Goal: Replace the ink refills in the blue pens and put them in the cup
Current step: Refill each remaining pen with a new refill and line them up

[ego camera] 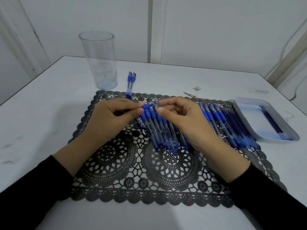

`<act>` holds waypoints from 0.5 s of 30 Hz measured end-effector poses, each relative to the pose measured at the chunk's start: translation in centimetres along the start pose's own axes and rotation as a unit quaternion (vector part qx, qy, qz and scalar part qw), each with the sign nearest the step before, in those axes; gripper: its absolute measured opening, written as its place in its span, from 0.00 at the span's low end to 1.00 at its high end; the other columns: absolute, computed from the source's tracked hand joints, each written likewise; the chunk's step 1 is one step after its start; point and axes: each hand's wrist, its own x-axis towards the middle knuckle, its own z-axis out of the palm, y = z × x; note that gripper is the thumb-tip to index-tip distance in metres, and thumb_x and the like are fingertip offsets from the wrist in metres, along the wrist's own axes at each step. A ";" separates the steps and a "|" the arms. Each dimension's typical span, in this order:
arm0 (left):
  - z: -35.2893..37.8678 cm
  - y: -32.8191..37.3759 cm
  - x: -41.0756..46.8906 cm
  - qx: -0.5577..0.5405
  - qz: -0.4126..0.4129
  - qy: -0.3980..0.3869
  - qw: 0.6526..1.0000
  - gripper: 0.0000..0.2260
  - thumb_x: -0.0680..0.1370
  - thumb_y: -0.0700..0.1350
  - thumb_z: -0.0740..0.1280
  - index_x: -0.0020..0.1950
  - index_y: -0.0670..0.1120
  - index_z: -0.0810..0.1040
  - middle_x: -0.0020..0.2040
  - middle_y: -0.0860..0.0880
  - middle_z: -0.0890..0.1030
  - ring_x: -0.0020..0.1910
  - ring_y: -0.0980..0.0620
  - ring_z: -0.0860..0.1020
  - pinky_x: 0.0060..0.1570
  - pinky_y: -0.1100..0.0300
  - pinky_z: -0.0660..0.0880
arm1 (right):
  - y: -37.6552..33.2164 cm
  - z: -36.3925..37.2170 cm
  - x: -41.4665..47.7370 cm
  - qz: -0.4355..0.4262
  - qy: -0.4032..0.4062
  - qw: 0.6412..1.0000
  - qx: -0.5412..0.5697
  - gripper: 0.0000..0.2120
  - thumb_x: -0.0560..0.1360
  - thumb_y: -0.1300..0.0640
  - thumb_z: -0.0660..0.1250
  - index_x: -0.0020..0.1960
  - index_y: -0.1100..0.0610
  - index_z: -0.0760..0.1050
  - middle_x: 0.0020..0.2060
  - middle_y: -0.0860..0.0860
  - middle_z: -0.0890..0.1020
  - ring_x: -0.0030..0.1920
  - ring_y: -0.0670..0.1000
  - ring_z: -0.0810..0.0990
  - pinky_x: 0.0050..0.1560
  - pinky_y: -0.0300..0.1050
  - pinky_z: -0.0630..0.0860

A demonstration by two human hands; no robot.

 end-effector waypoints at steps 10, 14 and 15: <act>-3.1 -0.8 -1.5 0.060 -0.012 0.011 0.998 0.12 0.71 0.48 0.73 0.53 0.55 0.84 0.47 0.58 0.85 0.45 0.55 0.83 0.49 0.64 0.79 | -0.7 3.6 -1.6 -0.171 -0.119 0.881 -0.424 0.10 0.77 0.53 0.69 0.57 0.54 0.81 0.48 0.49 0.82 0.53 0.51 0.75 0.56 0.45 0.72; -3.9 -0.8 -2.0 0.061 -0.025 0.020 0.998 0.11 0.71 0.49 0.73 0.53 0.55 0.84 0.47 0.57 0.85 0.44 0.55 0.83 0.48 0.55 0.80 | -0.7 4.0 -1.7 -0.159 -0.122 0.882 -0.427 0.10 0.77 0.54 0.69 0.57 0.54 0.80 0.50 0.49 0.81 0.55 0.51 0.74 0.58 0.46 0.72; -4.0 -0.9 -2.1 0.060 -0.028 0.022 0.998 0.11 0.71 0.49 0.73 0.53 0.55 0.84 0.46 0.57 0.85 0.44 0.55 0.83 0.48 0.54 0.80 | -0.7 4.1 -1.7 -0.157 -0.119 0.882 -0.429 0.10 0.77 0.55 0.69 0.57 0.54 0.80 0.50 0.49 0.81 0.54 0.51 0.74 0.58 0.45 0.72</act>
